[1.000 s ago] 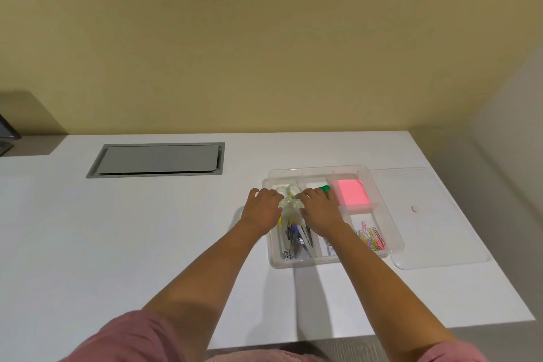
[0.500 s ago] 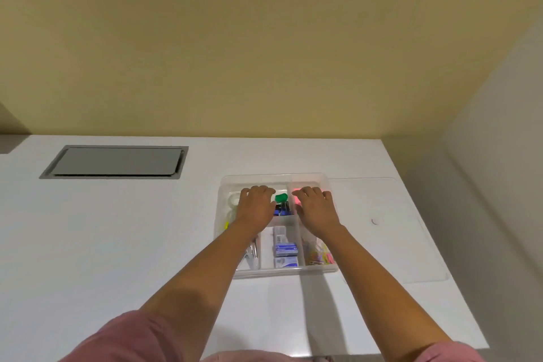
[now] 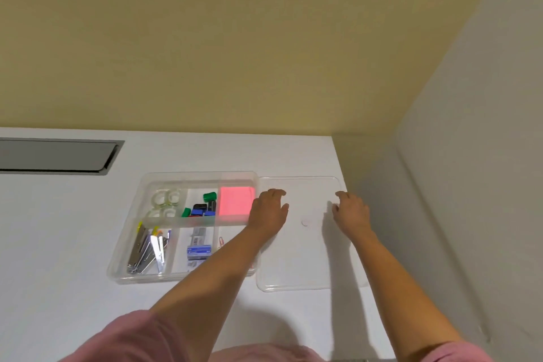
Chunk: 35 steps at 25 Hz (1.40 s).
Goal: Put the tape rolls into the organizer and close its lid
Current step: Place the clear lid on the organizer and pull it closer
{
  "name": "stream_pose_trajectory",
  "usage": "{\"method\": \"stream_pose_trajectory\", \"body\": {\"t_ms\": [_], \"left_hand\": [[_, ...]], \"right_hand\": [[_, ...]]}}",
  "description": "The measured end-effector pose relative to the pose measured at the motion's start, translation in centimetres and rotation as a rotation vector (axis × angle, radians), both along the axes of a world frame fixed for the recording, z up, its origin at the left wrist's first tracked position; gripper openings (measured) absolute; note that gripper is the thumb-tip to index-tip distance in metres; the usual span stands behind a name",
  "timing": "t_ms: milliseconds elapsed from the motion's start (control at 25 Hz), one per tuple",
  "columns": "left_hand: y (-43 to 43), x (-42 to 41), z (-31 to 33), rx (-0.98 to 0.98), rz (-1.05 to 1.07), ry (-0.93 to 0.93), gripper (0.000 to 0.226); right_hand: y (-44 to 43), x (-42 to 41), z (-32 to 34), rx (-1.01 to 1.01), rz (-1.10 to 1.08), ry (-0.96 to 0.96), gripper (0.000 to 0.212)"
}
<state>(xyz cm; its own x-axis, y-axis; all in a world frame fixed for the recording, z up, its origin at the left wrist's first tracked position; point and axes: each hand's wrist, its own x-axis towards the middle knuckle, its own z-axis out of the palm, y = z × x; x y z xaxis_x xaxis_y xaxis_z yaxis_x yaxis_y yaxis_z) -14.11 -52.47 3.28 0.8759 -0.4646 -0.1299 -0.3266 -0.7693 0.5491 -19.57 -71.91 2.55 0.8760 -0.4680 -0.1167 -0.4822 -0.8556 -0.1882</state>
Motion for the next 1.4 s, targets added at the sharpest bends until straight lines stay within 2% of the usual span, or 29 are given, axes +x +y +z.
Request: {"method": "stream_pose_trajectory", "body": {"t_ms": [120,200,320,400,560,680,760,840,960,1120,1240,1320,1400], "left_hand": [[-3.0,-0.5,-1.1,-0.110,0.054,0.238,0.046],[-4.2,-0.4,-1.8,-0.073,0.194,0.350,0.059],[-5.0,0.1,-2.6,0.106,0.298,0.367,0.072],[-5.3,0.4,-3.1,0.168,0.334,0.385,0.075],[-5.4,1.0,-4.1,0.157,0.460,0.514,0.075],[-5.6,1.2,-4.5,0.124,0.391,0.518,0.073],[-6.1,1.6,-4.1,0.100,0.344,0.533,0.071],[-6.4,2.2,-3.3,0.064,0.344,0.567,0.068],[-6.4,3.4,-1.6,-0.167,0.399,0.682,0.063],[-5.6,4.6,3.1,-0.651,0.500,0.869,0.054],[-4.1,6.0,6.4,-0.989,0.522,0.970,0.061],[-2.1,7.0,8.0,-1.279,0.526,1.094,0.071],[0.3,8.0,9.7,-1.540,0.495,1.209,0.079]], "right_hand": [[-3.0,-1.0,-1.5,0.119,-0.157,0.055,0.038],[-4.1,-1.3,-2.5,0.214,-0.231,0.101,0.040],[-5.1,-1.1,-3.3,0.349,-0.289,0.131,0.046],[-5.5,-0.8,-3.8,0.383,-0.289,0.129,0.042],[-5.9,-0.2,-4.3,0.311,-0.292,0.148,0.031],[-6.1,-0.1,-4.5,0.245,-0.317,0.144,0.026],[-6.4,-0.1,-4.1,0.262,-0.384,0.092,0.025],[-6.7,0.2,-2.7,0.335,-0.490,-0.041,0.023],[-6.4,1.6,1.6,0.347,-0.575,-0.336,0.019],[-4.6,4.0,8.0,0.151,-0.462,-0.679,0.017],[-2.0,4.9,11.7,0.075,-0.253,-0.893,0.027],[0.1,4.8,13.0,-0.014,-0.027,-1.010,0.037],[2.2,4.4,13.0,-0.100,0.216,-1.048,0.044]]}}
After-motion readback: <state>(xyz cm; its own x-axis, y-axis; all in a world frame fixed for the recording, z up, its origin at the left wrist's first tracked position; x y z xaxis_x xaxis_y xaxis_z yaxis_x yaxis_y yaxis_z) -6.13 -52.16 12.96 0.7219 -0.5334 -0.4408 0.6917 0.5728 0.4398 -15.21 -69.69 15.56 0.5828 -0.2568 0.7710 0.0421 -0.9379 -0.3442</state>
